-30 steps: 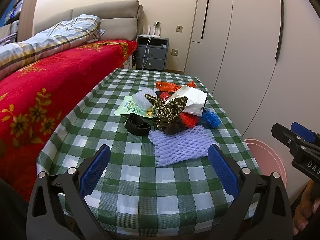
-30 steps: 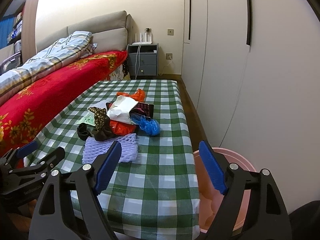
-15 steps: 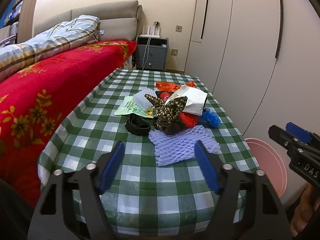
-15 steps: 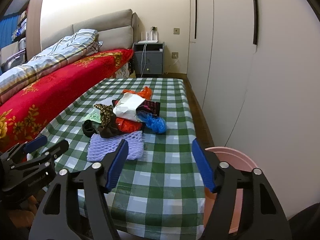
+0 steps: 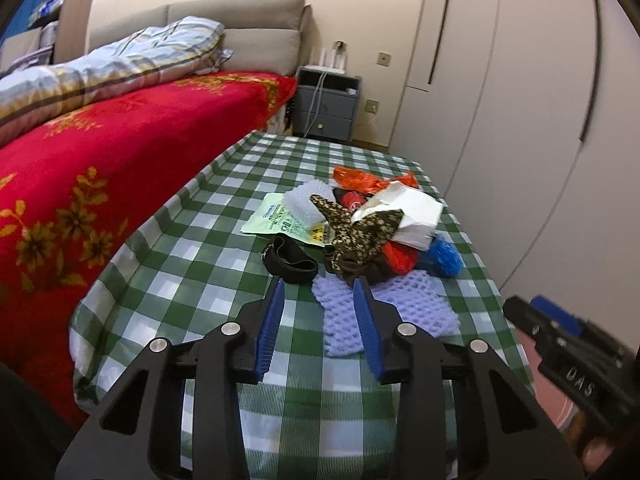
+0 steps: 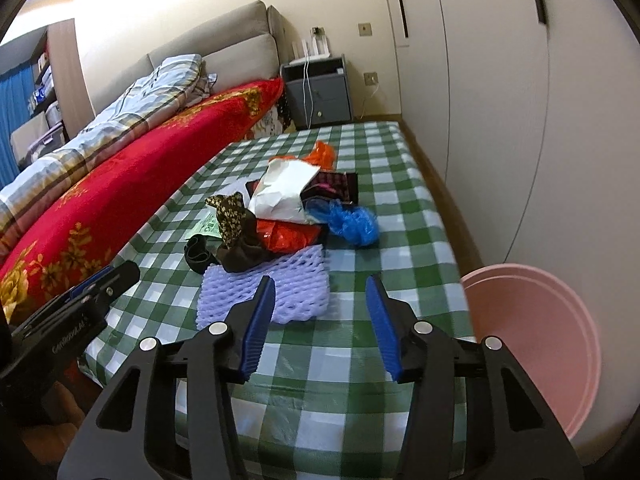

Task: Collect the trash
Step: 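Grasp the lavender foam net with the right tool while the left tool grasps the black strap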

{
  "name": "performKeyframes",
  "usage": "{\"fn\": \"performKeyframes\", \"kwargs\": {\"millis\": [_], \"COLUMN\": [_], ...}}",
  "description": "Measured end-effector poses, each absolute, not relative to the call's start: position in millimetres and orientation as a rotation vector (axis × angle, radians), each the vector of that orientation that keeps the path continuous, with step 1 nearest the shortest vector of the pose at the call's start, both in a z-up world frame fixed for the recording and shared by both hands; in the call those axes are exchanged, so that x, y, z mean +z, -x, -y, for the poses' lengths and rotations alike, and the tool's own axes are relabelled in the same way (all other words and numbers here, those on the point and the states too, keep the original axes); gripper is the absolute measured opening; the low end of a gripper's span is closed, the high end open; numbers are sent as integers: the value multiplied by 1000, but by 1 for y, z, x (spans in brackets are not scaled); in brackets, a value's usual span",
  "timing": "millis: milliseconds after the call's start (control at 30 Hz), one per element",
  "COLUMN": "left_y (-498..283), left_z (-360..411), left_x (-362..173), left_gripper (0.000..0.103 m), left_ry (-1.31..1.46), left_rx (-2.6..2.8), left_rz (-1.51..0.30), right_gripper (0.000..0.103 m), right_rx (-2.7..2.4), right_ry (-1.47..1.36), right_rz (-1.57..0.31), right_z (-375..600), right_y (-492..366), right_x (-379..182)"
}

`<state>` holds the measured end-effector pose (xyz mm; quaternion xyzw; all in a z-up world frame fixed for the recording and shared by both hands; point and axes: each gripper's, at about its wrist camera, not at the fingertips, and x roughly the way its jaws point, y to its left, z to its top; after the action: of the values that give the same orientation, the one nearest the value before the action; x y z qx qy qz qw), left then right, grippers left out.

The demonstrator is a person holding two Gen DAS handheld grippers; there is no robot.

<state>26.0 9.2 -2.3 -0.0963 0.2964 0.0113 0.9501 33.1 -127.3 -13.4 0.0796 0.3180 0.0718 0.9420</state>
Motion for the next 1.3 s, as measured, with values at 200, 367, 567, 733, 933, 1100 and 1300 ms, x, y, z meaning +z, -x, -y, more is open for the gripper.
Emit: {"fn": "performKeyframes", "kwargs": {"millis": [200, 367, 567, 733, 933, 1100, 1300], "left_y": [-49, -72, -94, -111, -126, -128, -128], "left_z": [-16, -25, -32, -37, -38, -34, -35], "left_x": [-14, -26, -40, -49, -60, -58, -59], "left_gripper": [36, 36, 36, 36, 35, 24, 9], "left_ry": [209, 222, 269, 292, 294, 282, 299], "left_rx": [51, 84, 114, 151, 182, 158, 145], "left_rz": [-617, -633, -676, -708, -753, -755, -764], "right_gripper": [48, 48, 48, 48, 48, 31, 6], "right_rx": [172, 168, 170, 171, 178, 201, 209], "right_ry": [-174, -195, -202, -216, -222, -217, -213], "right_rz": [-700, -734, -788, -815, -842, -849, -841], "right_z": [120, 120, 117, 115, 115, 111, 111], "right_y": [-49, -65, -79, -89, -96, -98, -96], "right_x": [-31, -43, -59, -68, -76, -77, -73]}}
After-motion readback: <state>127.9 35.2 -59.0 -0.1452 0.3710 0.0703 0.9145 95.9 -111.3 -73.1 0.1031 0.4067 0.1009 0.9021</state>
